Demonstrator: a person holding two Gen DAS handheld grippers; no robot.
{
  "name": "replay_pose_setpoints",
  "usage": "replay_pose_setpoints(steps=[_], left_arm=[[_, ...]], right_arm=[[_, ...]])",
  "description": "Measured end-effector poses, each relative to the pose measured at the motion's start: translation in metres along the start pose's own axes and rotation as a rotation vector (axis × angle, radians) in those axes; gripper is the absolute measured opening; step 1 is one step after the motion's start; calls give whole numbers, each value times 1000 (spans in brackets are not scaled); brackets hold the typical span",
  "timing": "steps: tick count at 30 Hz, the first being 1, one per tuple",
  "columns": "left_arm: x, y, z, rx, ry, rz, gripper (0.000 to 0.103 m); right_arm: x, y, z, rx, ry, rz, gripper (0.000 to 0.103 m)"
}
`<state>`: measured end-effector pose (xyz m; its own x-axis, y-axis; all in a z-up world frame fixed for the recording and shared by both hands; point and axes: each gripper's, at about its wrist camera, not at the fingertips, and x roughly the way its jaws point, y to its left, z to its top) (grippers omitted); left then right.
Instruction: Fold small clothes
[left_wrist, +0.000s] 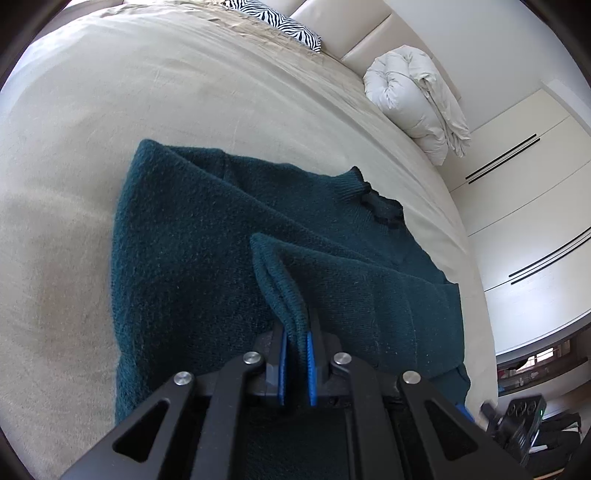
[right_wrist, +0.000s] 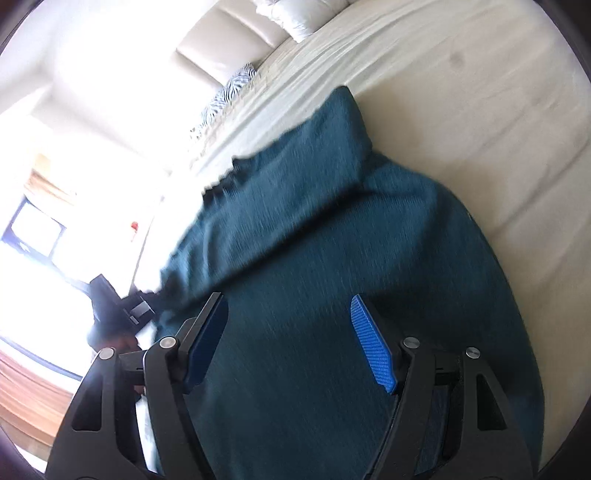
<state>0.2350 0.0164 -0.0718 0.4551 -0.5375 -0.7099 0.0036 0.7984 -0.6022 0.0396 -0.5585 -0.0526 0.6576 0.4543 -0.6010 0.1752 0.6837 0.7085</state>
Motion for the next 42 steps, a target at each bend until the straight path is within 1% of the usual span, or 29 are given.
replay_pose_setpoints(steps=[2,4,5,6,10,12,16,22,27,29,32,33,34,36,40,42], left_arm=[[1,1,0,1,-2,-3,8],[1,1,0,7,-2,-3,8],[1,0,1,7,-1,-2,8],[2,0,1,8,-1,-3,8],[2,0,2,9,-3,-2,8],[3,-1,2,11,-4,-2,8],[6,-2,1,17,-3,-6,8],[8,-4,2,25,2,-5,8],[8,-5,3,37,8,-2,9],[8,-4,3,36,13,-2,9],[8,-2,5,34,15,-5,9],[8,-2,6,36,13,-4,9],[7,-3,6,40,10,-2,9],[8,-4,7,43,10,-2,9],[8,-5,7,48,6,3,9],[9,-7,6,59,4,12,10]], right_arm=[[11,-7,15,66,0,19,68],[26,-19,27,156,8,66,69],[33,-24,33,191,4,71,69],[35,-26,36,208,-5,73,69],[36,-41,56,301,-90,125,68],[36,-48,64,347,-107,153,68],[32,-56,69,369,-144,175,68],[24,-65,63,390,-182,202,65],[17,-81,57,430,-205,227,58],[18,-78,54,409,-202,213,54],[14,-68,48,389,-161,218,57],[10,-67,45,395,-144,239,61],[5,-68,42,405,-138,266,67],[-10,-74,40,428,-156,295,70],[-34,-85,48,451,-219,271,74],[-37,-82,56,432,-221,265,74]])
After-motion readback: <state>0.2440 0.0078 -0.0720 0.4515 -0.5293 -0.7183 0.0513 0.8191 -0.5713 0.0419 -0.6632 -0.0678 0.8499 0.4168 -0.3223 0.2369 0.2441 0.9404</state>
